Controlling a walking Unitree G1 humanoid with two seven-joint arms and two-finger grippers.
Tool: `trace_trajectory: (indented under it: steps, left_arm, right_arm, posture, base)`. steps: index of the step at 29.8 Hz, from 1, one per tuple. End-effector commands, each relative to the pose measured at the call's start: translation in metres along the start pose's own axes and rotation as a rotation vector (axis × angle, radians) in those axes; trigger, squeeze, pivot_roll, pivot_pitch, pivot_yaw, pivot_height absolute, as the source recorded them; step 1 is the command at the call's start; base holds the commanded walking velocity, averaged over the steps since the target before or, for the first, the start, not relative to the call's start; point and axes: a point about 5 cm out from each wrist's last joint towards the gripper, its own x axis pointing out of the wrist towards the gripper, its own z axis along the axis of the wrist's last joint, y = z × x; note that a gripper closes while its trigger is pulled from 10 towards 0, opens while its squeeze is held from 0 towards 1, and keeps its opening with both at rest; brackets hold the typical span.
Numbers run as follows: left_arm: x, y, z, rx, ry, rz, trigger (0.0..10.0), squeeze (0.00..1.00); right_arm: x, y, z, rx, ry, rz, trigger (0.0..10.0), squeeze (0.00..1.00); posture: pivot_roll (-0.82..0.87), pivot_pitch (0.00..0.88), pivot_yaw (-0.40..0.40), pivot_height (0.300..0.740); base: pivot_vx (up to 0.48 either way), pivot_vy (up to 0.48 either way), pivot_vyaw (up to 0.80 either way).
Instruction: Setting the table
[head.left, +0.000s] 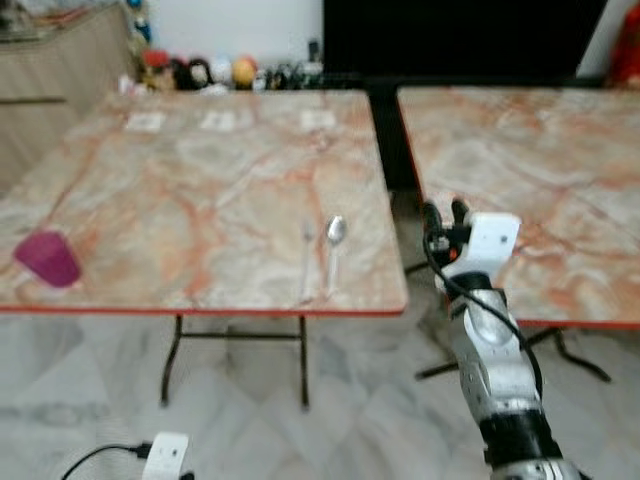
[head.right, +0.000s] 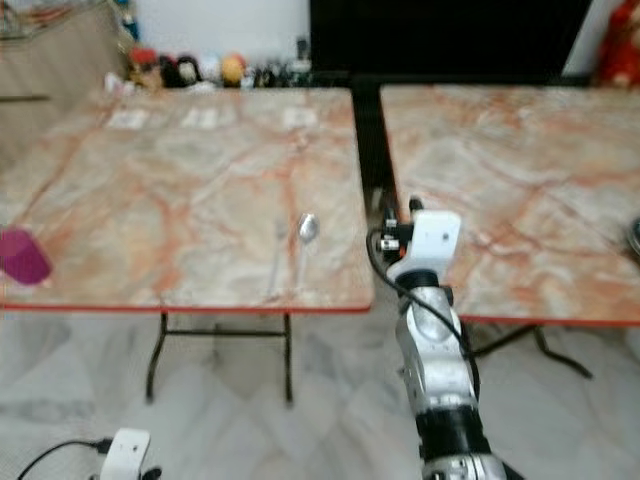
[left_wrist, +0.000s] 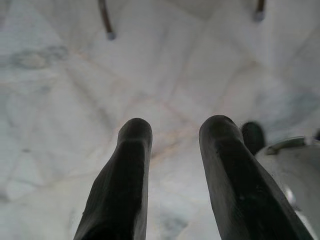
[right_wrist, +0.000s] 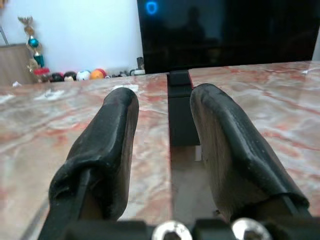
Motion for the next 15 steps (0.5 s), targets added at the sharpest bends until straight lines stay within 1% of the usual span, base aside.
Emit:
trace_trajectory:
  steps: [1,3,6,10,15]
  left_arm:
    - [0.0000,-0.0021,-0.0019,-0.011,0.013,0.000,10.0,0.00]
    - [0.0001,-0.0021,-0.0012,-0.010,0.011,0.000,10.0,0.00]
    - [0.0003,-0.0017,-0.0003,0.004,0.007,0.001,10.0,0.00]
    - [0.0007,-0.0015,0.0032,-0.006,-0.015,-0.006,10.0,0.00]
    - [0.0011,-0.0023,0.0051,-0.016,-0.022,-0.015,10.0,0.00]
  right_arm:
    - [-0.0032,-0.0087,-0.0042,-0.002,0.017,-0.033,10.0,0.00]
    - [-0.0029,-0.0084,-0.0041,0.001,0.017,-0.034,10.0,0.00]
    - [-0.0026,-0.0077,-0.0043,0.003,0.018,-0.035,10.0,0.00]
    - [-0.0024,-0.0069,-0.0051,0.007,0.020,-0.037,10.0,0.00]
    - [-0.0023,-0.0069,-0.0058,0.009,0.022,-0.038,10.0,0.00]
  posture:
    - [-0.08,0.063,0.043,0.740]
    - [-0.08,0.068,0.044,0.740]
    - [-0.08,0.072,0.044,0.740]
    - [-0.07,0.079,0.046,0.740]
    - [-0.07,0.085,0.046,0.740]
  base:
    - [0.000,0.480,0.00]
    - [0.000,0.394,0.00]
    - [0.000,0.000,0.00]
    - [0.000,0.000,0.00]
    - [0.000,0.000,0.00]
